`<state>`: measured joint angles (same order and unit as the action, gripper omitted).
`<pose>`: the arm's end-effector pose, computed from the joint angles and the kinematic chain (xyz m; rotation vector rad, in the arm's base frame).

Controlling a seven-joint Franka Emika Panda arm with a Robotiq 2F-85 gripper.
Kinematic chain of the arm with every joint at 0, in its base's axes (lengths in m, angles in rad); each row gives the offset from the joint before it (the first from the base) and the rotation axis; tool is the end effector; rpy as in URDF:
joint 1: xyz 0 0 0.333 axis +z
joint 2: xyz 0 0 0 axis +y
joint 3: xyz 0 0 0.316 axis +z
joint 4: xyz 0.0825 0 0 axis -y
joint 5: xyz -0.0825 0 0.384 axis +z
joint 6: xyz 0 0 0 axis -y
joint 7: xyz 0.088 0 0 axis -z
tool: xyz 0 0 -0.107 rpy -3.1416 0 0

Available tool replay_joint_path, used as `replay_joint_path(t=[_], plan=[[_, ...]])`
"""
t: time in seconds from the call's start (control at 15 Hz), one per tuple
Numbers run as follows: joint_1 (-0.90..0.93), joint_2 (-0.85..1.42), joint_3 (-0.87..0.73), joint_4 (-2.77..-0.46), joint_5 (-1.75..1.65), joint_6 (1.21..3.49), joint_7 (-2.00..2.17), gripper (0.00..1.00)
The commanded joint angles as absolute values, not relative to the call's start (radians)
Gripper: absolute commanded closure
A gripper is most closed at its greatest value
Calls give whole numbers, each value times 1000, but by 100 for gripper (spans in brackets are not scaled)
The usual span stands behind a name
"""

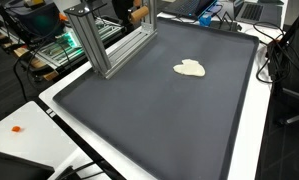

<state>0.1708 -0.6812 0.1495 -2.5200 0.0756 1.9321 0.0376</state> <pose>0.3351 0.1216 0.5069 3.1102 0.3596 0.1428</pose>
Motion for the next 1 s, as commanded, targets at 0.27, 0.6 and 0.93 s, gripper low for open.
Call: replay_joint_path(t=[0.27,0.6,0.93], plan=[[139,-465,125,-2387,88,2066,33,0],[101,-287,122,-2359,71,2253,83,0],[89,-162,101,-2342,91,2362,71,0]])
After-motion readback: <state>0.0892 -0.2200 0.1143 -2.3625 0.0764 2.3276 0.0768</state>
